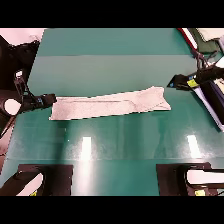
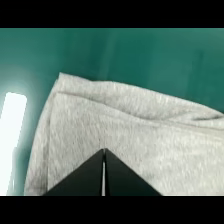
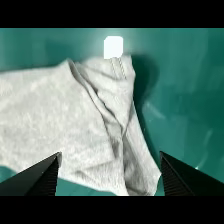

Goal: Fold the shirts.

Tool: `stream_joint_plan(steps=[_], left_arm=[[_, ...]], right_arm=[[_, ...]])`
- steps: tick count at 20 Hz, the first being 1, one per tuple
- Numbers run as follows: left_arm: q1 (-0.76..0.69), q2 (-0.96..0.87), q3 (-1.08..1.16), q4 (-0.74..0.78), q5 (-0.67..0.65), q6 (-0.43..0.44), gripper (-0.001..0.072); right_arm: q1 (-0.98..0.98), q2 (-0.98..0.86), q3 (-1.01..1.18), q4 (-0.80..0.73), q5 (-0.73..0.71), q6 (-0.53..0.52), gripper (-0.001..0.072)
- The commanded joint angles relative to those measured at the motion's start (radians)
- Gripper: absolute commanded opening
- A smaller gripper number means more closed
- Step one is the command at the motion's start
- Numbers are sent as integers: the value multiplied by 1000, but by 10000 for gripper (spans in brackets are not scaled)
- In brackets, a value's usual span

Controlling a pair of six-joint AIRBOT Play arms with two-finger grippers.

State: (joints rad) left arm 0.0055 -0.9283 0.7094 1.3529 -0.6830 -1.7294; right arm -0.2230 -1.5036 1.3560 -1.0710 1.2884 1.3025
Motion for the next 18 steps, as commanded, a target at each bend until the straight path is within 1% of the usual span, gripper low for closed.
stream_joint_plan(steps=[1, 3, 6, 9, 13, 14, 16, 17, 18], left_arm=[[0, 0, 1, -31, -81, 12, 26], [0, 0, 1, -33, -122, 11, 26], [0, 0, 1, -46, -163, 10, 26], [0, 0, 1, -64, -166, 10, 26], [0, 0, 1, -106, -164, 23, 25], [0, 0, 1, -127, -165, 36, 25], [0, 0, 1, -173, -164, 36, 24], [-9, 0, 2, -195, -161, 40, 25], [-33, 0, 2, -195, -153, 51, 24]], right_arm=[[-95, -85, -37, 156, 131, -117, 709], [-111, -148, -42, 206, 146, -146, 707], [-109, -212, -40, 232, 131, -182, 696], [-109, -239, -40, 241, 100, -191, 696], [-82, -265, -40, 241, 99, -212, 682], [-64, -272, -40, 241, 99, -212, 657], [-22, -288, -40, 242, 99, -214, 643], [-2, -296, -40, 242, 100, -219, 574], [16, -302, -40, 242, 91, -228, 522]])
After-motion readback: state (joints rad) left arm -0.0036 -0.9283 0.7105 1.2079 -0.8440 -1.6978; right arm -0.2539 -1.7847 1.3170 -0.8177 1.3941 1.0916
